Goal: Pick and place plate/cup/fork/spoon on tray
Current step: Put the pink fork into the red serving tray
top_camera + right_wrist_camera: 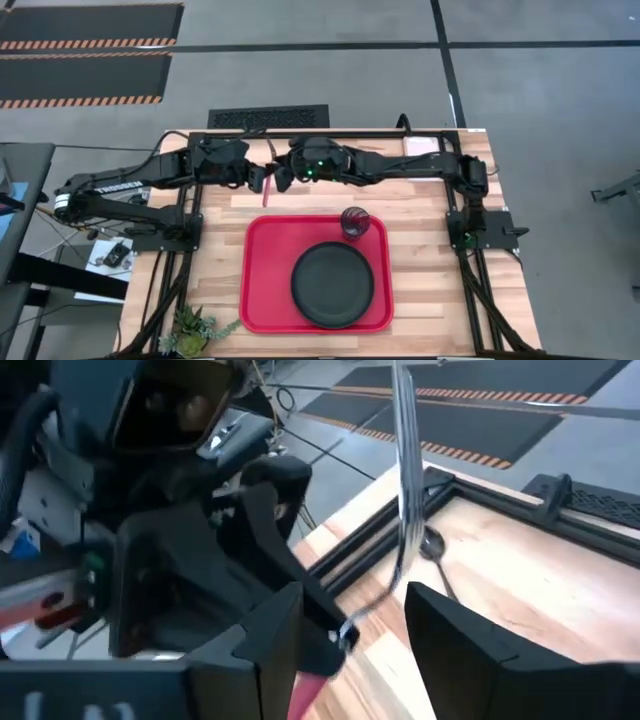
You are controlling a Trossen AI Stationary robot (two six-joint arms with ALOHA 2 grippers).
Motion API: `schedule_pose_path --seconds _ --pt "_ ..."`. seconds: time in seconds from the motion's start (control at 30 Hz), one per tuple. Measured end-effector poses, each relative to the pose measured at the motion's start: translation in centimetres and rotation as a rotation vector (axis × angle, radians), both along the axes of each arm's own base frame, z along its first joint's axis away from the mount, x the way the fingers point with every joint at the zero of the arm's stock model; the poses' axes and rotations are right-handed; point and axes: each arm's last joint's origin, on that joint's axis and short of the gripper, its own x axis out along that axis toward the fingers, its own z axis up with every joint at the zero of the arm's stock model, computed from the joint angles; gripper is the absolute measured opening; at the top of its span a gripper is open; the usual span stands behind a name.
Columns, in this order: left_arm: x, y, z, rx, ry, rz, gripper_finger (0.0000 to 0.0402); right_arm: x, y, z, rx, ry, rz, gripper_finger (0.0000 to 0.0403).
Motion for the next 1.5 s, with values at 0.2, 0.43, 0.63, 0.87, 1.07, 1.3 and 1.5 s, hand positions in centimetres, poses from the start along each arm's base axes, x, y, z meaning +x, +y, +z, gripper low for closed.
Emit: schedule_pose_path --seconds 0.2,0.43,0.63,0.87,1.07,1.3,1.5 --pt "0.1 -0.1 0.0 -0.01 -0.007 -0.019 0.0031 0.1 -0.5 0.0 -0.013 0.0 -0.045 0.0186" --pt "0.2 0.0 0.2 -0.006 -0.024 -0.028 0.0032 0.0 -1.4 0.1 -0.021 -0.001 -0.057 0.0098" --pt "0.3 0.0 0.2 -0.002 -0.03 -0.043 0.0032 0.0 -1.3 0.3 -0.026 -0.017 -0.045 0.0012" --pt "0.3 -0.1 0.1 0.016 -0.016 -0.055 0.0036 0.0 -1.4 0.3 0.01 -0.029 -0.062 0.0007" --pt "-1.9 -0.5 1.3 0.077 -0.04 -0.068 0.0084 -1.3 -2.4 1.4 0.015 -0.004 -0.093 0.0004" --pt "-6.3 -1.3 3.1 0.126 -0.141 0.026 0.017 -2.0 -1.0 2.8 0.063 -0.035 -0.048 0.0003" --pt "-9.8 -1.9 4.3 0.16 -0.264 0.108 0.0197 -0.4 6.0 1.3 0.159 -0.035 0.097 0.0003"
